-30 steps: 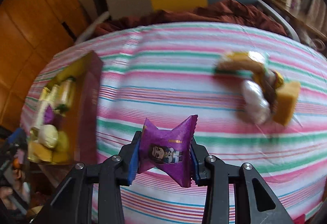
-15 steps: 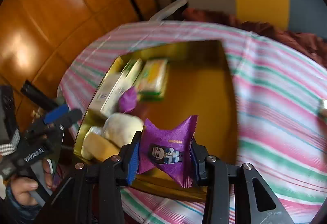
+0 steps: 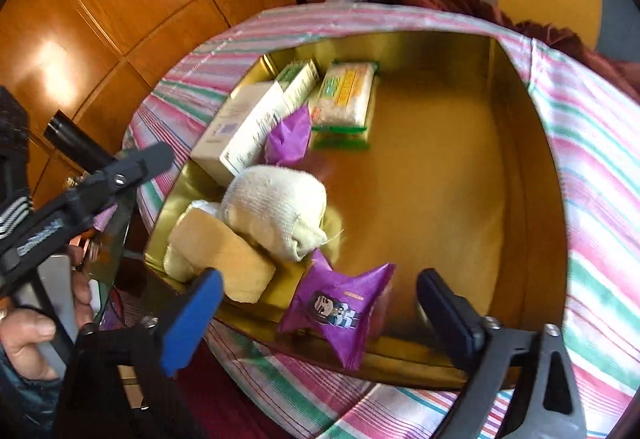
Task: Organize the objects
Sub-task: 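Open the right tool and move both tools back toward the pile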
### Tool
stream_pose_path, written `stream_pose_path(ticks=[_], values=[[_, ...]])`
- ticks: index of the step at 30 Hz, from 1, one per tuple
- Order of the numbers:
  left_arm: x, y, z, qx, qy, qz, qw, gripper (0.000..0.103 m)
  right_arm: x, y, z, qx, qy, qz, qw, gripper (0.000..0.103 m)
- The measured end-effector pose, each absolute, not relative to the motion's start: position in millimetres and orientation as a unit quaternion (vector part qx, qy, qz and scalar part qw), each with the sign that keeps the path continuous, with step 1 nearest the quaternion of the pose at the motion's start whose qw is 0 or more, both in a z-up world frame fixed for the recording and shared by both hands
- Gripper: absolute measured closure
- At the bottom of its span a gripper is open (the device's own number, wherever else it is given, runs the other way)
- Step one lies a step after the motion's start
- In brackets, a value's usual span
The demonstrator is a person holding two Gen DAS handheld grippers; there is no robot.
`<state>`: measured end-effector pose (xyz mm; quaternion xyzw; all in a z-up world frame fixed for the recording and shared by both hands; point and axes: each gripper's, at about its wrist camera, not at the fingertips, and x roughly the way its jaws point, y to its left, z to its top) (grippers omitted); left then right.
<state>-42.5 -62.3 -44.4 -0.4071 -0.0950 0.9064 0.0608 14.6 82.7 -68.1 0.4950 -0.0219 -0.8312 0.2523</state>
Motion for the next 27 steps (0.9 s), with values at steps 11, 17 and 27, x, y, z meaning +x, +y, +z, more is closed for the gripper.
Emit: stream_pose_path(ticks=[11,17,27], values=[[-35,-40,-38,-0.400,-0.067,0.910,0.084,0.024,45,133,-16,0.332,0.062,-0.940,0.055,0.000],[-35,-27,-39,-0.407,-0.057,0.906,0.103,0.026,37,174,-25,0.373,0.037,-0.927,-0.016,0.000],[-36,2,-30,-0.404,-0.035,0.902,0.148,0.027,40,273,-41,0.423,-0.060,-0.903,-0.054,0.001]])
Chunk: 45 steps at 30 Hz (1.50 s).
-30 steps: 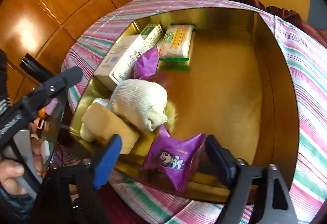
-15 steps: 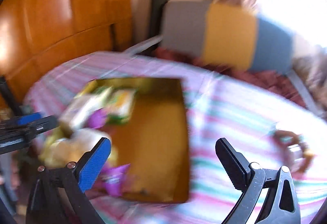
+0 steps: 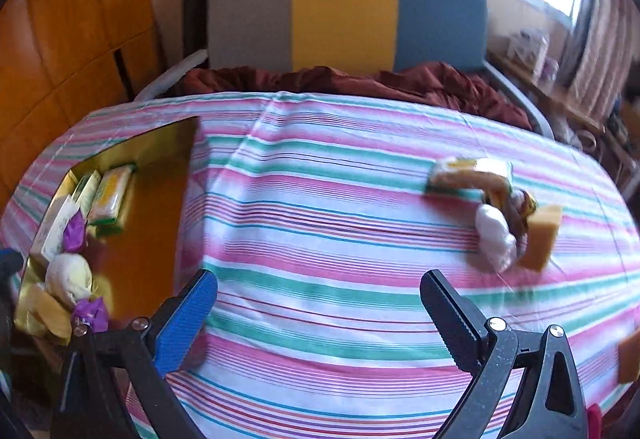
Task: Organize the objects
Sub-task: 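Open the right tool and move both tools back toward the pile, then grasp the WEIDAN cracker pack with the left tool and lift it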
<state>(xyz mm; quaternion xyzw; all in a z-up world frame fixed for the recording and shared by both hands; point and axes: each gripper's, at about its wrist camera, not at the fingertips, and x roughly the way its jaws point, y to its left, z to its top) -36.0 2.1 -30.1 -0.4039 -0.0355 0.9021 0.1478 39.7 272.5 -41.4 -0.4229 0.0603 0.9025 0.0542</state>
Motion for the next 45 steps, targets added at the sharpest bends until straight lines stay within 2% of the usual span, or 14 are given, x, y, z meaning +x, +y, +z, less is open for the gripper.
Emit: stream_pose_path(ticks=[4,11,15,18,26,29,34,45], values=[[-38,20,-24,-0.404,-0.021,0.898,0.175,0.027,43,341,-36,-0.426,0.134,0.890,0.088,0.001],[-40,84,-17,-0.408,0.038,0.883,0.231,0.025,61,472,-37,-0.405,0.237,0.858,0.207,0.000],[-39,131,-10,-0.398,0.085,0.875,0.262,0.020,83,525,-60,-0.395,0.365,0.808,0.240,0.000],[-39,173,-5,-0.379,0.128,0.868,0.294,0.019,90,541,-71,-0.386,0.440,0.780,0.223,0.000],[-51,279,-3,-0.343,0.206,0.838,0.370,0.013,94,542,-71,-0.382,0.461,0.774,0.206,0.000],[-66,315,-11,-0.351,0.225,0.823,0.387,0.000,94,539,-69,-0.378,0.466,0.775,0.198,0.000],[-88,364,-25,-0.366,0.249,0.801,0.403,0.000,93,536,-71,-0.378,0.481,0.772,0.174,0.000],[-116,449,-65,-0.344,0.360,0.734,0.462,0.001,94,543,-81,-0.368,0.534,0.748,0.142,0.000]])
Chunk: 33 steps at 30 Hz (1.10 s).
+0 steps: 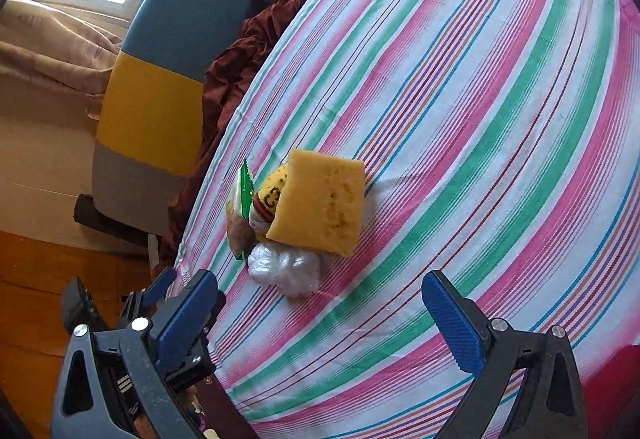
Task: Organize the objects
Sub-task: 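Grasp the WEIDAN cracker pack with the left tool and lift it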
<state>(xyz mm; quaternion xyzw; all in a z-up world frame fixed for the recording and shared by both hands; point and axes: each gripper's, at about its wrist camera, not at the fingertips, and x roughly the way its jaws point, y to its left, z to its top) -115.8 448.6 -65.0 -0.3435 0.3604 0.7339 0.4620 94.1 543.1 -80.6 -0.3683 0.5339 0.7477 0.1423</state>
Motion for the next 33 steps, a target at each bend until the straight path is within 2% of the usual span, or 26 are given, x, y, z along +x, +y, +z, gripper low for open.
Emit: stream_pose_path(ticks=[8,14,15,16,17,19,22,33], values=[[-141,490,-86,-0.347,0.386,0.686,0.510,0.001,87,538,-89,-0.386,0.543,0.737,0.118,0.000],[-158,507,-105,-0.382,0.361,0.666,0.528,0.003,86,541,-95,-0.389,0.552,0.729,0.113,0.000],[-161,508,-109,-0.395,0.354,0.664,0.527,0.013,86,541,-96,-0.391,0.553,0.727,0.113,0.000],[-165,508,-113,-0.413,0.339,0.662,0.526,0.030,86,542,-98,-0.392,0.554,0.725,0.114,0.000],[-167,506,-114,-0.423,0.324,0.666,0.521,0.032,86,542,-99,-0.393,0.555,0.724,0.115,0.000],[-169,498,-109,-0.422,0.305,0.690,0.503,0.059,84,543,-101,-0.397,0.556,0.721,0.116,0.000],[-173,480,-106,-0.451,0.265,0.703,0.482,0.062,82,541,-101,-0.401,0.551,0.723,0.115,0.000],[-107,387,-99,-0.516,0.226,0.724,0.397,0.063,77,540,-100,-0.411,0.526,0.733,0.131,0.000]])
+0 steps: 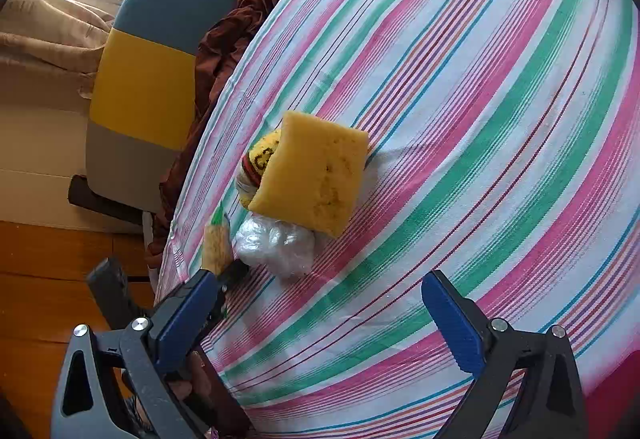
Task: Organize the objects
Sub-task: 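Grasp the WEIDAN cracker pack with the left tool and lift it, then hold the WEIDAN pack with the left tool while the right tool grasps the yellow sponge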
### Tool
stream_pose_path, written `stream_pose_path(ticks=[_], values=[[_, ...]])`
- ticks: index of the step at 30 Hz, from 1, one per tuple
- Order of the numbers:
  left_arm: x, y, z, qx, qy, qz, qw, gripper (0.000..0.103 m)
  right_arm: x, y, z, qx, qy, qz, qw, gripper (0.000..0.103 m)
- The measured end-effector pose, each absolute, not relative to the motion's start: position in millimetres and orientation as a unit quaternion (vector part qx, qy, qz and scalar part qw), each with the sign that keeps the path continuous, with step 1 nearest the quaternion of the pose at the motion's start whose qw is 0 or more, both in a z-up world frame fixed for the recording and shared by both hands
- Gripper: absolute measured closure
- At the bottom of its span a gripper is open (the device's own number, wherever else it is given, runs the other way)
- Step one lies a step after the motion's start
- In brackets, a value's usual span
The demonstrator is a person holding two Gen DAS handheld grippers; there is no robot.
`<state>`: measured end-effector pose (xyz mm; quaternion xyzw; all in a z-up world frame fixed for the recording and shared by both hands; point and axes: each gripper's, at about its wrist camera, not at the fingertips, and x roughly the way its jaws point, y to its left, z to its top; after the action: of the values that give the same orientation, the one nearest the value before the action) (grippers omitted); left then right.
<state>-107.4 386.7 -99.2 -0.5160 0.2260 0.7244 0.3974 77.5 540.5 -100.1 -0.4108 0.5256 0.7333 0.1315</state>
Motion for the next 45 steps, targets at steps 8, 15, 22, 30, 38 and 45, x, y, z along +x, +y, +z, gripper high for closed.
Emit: stream_pose_path(ticks=[8,15,22,30,38,45], values=[[-46,331,-97,-0.520,0.190,0.754,0.354,0.063,80,543,-100,-0.414,0.508,0.739,0.157,0.000],[2,307,-94,-0.515,0.149,0.751,0.386,0.051,76,541,-102,-0.430,0.483,0.743,0.172,0.000],[10,300,-89,-0.506,0.165,0.741,0.409,0.047,68,541,-104,-0.441,0.462,0.748,0.183,0.000],[-21,319,-103,-0.494,0.146,0.763,0.390,0.047,59,541,-105,-0.443,0.445,0.753,0.194,0.000],[-4,310,-113,-0.412,0.168,0.795,0.414,0.047,39,527,-97,-0.442,0.382,0.790,0.187,0.000],[-6,303,-121,-0.399,0.150,0.801,0.421,0.048,33,513,-86,-0.449,0.280,0.820,0.220,0.000]])
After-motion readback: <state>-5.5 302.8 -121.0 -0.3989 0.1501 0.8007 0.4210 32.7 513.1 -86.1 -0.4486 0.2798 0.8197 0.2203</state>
